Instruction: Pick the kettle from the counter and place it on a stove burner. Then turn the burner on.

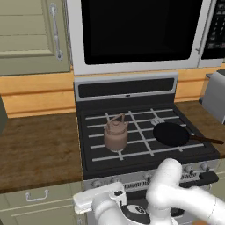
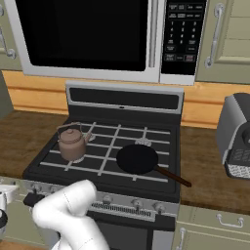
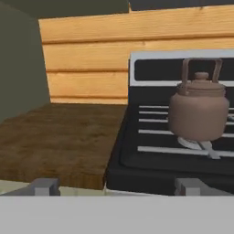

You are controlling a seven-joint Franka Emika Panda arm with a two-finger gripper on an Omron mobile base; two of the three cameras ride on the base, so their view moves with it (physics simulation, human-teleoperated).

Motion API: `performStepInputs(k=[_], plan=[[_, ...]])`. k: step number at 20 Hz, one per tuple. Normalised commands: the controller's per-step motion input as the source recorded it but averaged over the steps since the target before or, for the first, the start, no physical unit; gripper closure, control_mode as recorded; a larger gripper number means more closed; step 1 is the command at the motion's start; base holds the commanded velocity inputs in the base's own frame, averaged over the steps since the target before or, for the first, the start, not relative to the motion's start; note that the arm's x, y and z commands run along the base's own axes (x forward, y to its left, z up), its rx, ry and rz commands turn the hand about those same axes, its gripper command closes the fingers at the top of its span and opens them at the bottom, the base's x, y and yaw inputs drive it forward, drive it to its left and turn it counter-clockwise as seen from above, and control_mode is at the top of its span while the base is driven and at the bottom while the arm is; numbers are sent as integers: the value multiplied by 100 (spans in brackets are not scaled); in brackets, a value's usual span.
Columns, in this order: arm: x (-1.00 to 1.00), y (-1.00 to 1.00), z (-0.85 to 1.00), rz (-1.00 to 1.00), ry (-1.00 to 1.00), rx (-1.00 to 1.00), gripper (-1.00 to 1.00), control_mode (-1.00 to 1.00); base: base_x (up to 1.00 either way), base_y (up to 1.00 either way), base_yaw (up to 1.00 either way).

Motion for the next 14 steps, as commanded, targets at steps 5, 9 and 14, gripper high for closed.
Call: performStepInputs(k=[5,9,14], plan=[[29,-25,-63,-1,-12,-1,-100,-100,0,0,0],[31,17,-92,-9,-23,6,-100,-100,0,0,0],[24,30,-96,-23,-11,17,-100,-100,0,0,0]])
